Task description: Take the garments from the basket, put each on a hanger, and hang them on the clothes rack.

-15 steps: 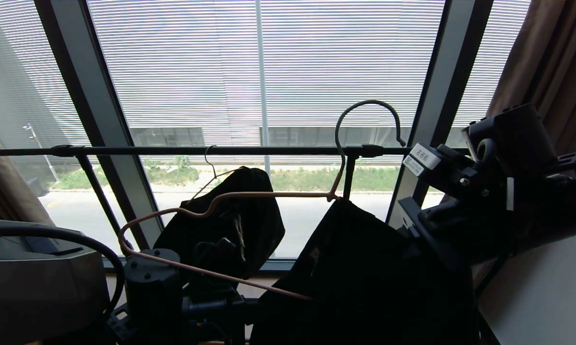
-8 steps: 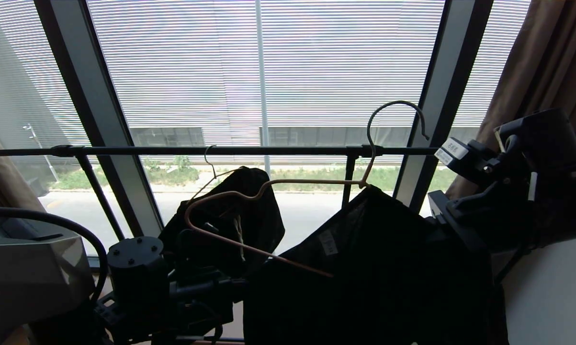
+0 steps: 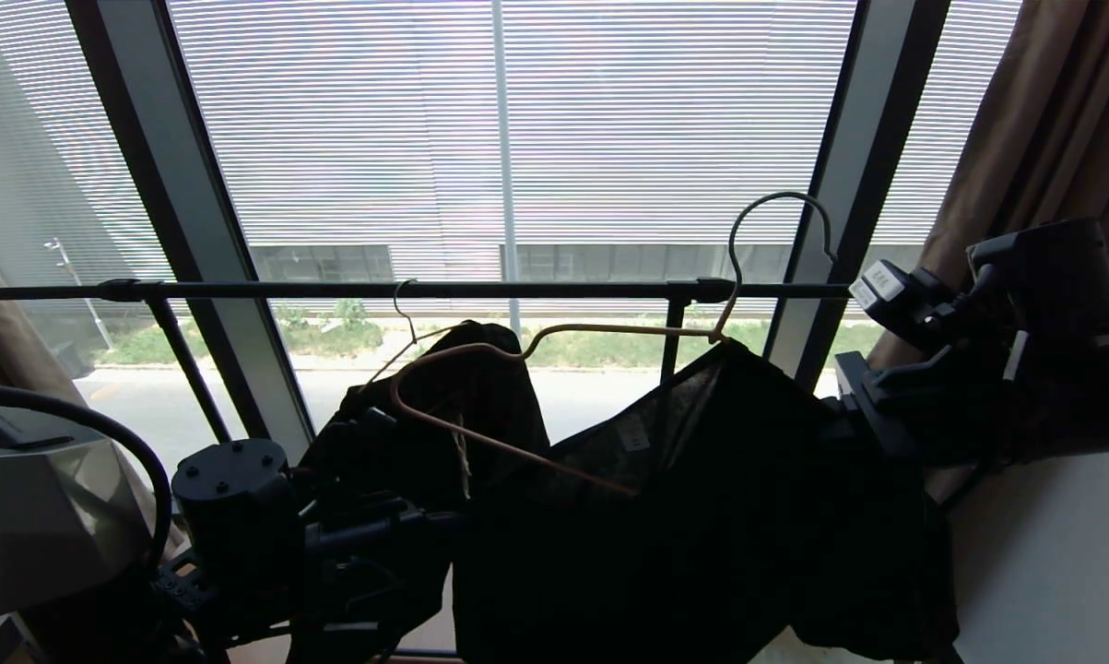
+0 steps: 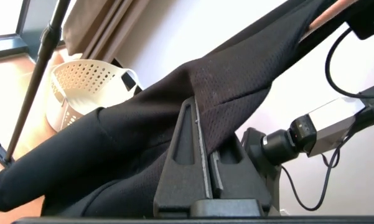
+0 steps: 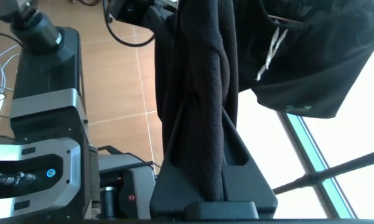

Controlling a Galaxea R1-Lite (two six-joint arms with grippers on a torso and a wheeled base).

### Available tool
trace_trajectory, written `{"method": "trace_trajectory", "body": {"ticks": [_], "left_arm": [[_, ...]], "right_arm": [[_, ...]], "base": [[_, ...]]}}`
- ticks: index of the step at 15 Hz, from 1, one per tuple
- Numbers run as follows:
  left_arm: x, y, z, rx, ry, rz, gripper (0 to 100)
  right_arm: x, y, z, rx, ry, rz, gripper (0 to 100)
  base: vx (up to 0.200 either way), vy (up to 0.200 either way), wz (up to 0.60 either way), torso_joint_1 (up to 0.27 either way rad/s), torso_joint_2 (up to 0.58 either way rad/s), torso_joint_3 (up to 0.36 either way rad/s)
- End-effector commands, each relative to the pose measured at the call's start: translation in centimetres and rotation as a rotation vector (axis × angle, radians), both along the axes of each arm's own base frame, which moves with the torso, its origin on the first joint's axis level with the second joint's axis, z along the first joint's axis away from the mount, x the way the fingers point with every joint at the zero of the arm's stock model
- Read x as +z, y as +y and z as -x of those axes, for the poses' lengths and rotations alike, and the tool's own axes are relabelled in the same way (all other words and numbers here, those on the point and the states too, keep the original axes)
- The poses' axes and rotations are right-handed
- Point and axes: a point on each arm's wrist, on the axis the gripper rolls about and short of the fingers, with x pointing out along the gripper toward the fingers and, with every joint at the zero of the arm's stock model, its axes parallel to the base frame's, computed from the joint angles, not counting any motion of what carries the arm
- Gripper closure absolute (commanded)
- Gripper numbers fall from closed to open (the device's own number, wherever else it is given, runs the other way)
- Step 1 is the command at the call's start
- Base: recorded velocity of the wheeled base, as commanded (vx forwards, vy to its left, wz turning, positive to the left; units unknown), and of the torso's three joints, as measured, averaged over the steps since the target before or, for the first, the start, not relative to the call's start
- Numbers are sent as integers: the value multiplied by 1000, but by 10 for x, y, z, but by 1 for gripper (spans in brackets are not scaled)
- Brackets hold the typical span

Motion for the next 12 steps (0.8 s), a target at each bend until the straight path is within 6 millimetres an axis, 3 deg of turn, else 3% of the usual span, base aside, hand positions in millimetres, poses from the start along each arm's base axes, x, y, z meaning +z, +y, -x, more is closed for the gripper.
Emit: {"method": "trace_trajectory", "body": {"ticks": [1, 12], "left_arm": [[3, 1, 0, 4, -12, 6, 100], [19, 16, -12, 70, -84, 34, 100]], "right_arm": [[0, -9, -2, -27, -18, 6, 100], [-15, -30, 6, -94, -12, 52, 100]], "base": [[0, 0, 0, 0, 0, 0], [0, 0, 0, 0, 0, 0]]}}
